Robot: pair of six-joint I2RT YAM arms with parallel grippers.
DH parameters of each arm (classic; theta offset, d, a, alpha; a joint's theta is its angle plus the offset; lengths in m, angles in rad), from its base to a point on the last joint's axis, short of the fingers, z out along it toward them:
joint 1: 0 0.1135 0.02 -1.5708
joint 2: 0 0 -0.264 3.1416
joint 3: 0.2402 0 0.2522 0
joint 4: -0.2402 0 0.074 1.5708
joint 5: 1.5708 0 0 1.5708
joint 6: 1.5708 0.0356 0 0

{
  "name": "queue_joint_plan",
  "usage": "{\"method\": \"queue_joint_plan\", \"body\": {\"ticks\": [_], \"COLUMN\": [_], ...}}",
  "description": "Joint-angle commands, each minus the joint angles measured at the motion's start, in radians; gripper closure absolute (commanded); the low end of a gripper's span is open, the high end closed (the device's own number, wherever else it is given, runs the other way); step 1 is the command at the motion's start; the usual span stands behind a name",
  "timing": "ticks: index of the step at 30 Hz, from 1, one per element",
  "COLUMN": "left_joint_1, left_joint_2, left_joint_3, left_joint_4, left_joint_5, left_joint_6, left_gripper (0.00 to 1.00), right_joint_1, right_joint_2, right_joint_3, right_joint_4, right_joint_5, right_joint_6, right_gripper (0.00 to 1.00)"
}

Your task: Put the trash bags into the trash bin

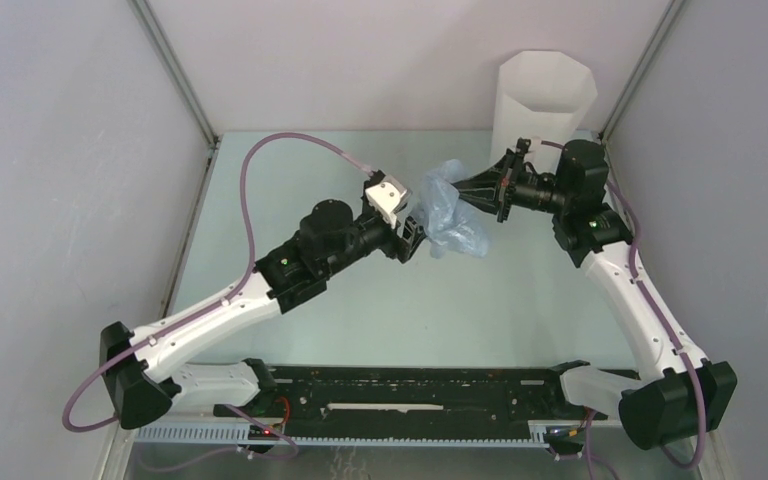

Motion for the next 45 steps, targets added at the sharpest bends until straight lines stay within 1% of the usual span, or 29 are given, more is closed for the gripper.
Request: {"method": "queue_joint_plan", "body": {"ticks": [1, 3, 5, 6, 9, 10, 11, 12, 13, 14, 15, 16, 18, 19, 21, 22, 23, 24, 25, 27, 29, 31, 33, 36, 38, 40, 41, 45], "left_joint_1": [0.000, 0.000, 0.000, 0.000, 0.002, 0.001, 0.003, 0.006, 0.009, 0.012, 0.014, 0.015, 0.016, 0.019, 0.035, 0.056, 0.084, 0.121, 0.160, 0.236, 0.294, 0.316, 0.319, 0.318, 0.318, 0.318, 0.319, 0.318], "left_joint_2": [-0.024, -0.013, 0.009, 0.019, 0.022, 0.013, -0.001, -0.016, -0.031, -0.047, -0.060, -0.075, -0.096, -0.101, -0.101, -0.097, -0.091, -0.080, -0.067, -0.041, -0.027, -0.017, -0.004, 0.026, 0.045, 0.056, 0.057, 0.047], "left_joint_3": [0.065, 0.084, 0.123, 0.140, 0.168, 0.165, 0.153, 0.141, 0.129, 0.117, 0.103, 0.092, 0.079, 0.082, 0.098, 0.102, 0.107, 0.111, 0.115, 0.106, 0.095, 0.095, 0.122, 0.192, 0.227, 0.246, 0.249, 0.256], "left_joint_4": [0.080, 0.085, 0.062, 0.050, 0.002, -0.018, -0.026, -0.036, -0.049, -0.063, -0.077, -0.096, -0.146, -0.186, -0.281, -0.323, -0.370, -0.418, -0.467, -0.545, -0.582, -0.573, -0.564, -0.581, -0.587, -0.578, -0.558, -0.552], "left_joint_5": [-0.044, -0.067, -0.077, -0.080, -0.075, -0.076, -0.071, -0.061, -0.054, -0.054, -0.052, -0.052, -0.083, -0.111, -0.143, -0.137, -0.112, -0.084, -0.042, 0.044, 0.121, 0.183, 0.214, 0.257, 0.287, 0.318, 0.334, 0.328], "left_joint_6": [-0.011, -0.012, -0.002, 0.000, 0.001, -0.012, -0.018, -0.050, -0.069, -0.090, -0.112, -0.131, -0.191, -0.235, -0.354, -0.417, -0.510, -0.584, -0.656, -0.772, -0.868, -0.918, -0.930, -0.949, -0.963, -0.978, -0.978, -0.979], "left_gripper": [0.26, 0.25, 0.30, 0.36, 0.58, 0.63, 0.67, 0.74, 0.83, 0.96, 1.00, 1.00, 1.00, 1.00, 1.00, 1.00, 1.00, 1.00, 1.00, 1.00, 1.00, 1.00, 1.00, 1.00, 1.00, 1.00, 1.00, 1.00], "right_joint_1": [0.014, 0.024, 0.034, 0.037, 0.042, 0.038, 0.035, 0.029, 0.025, 0.019, 0.014, 0.004, -0.030, -0.059, -0.118, -0.134, -0.139, -0.131, -0.120, -0.085, -0.030, 0.020, 0.060, 0.124, 0.173, 0.241, 0.265, 0.312], "right_joint_2": [-0.031, -0.033, -0.032, -0.031, -0.027, -0.026, -0.025, -0.022, -0.016, -0.009, 0.001, 0.013, 0.041, 0.053, 0.067, 0.076, 0.096, 0.122, 0.134, 0.127, 0.093, 0.050, 0.008, -0.035, -0.038, -0.043, -0.045, -0.017], "right_joint_3": [0.006, 0.006, 0.006, 0.006, 0.006, 0.006, 0.006, 0.007, 0.006, 0.006, 0.007, 0.006, 0.006, 0.006, 0.025, 0.053, 0.089, 0.117, 0.139, 0.145, 0.146, 0.151, 0.158, 0.161, 0.161, 0.156, 0.145, 0.129], "right_joint_4": [0.008, 0.011, 0.013, 0.012, -0.013, -0.029, -0.055, -0.102, -0.150, -0.186, -0.213, -0.229, -0.248, -0.275, -0.405, -0.507, -0.611, -0.726, -0.792, -0.847, -0.858, -0.842, -0.815, -0.761, -0.722, -0.668, -0.611, -0.477], "right_joint_5": [0.011, 0.018, 0.025, 0.025, 0.025, 0.027, 0.031, 0.038, 0.045, 0.050, 0.051, 0.045, 0.010, -0.001, 0.041, 0.090, 0.145, 0.203, 0.245, 0.324, 0.388, 0.401, 0.376, 0.316, 0.262, 0.267, 0.271, 0.228], "right_joint_6": [-0.006, -0.006, -0.008, -0.011, -0.044, -0.068, -0.104, -0.145, -0.192, -0.239, -0.286, -0.337, -0.446, -0.518, -0.710, -0.868, -0.974, -1.060, -1.118, -1.182, -1.217, -1.223, -1.222, -1.228, -1.229, -1.193, -1.172, -1.087], "right_gripper": [1.00, 1.00, 1.00, 1.00, 1.00, 1.00, 1.00, 1.00, 1.00, 1.00, 1.00, 0.97, 0.80, 0.67, 0.47, 0.40, 0.36, 0.35, 0.34, 0.33, 0.31, 0.29, 0.27, 0.22, 0.21, 0.21, 0.21, 0.21]}}
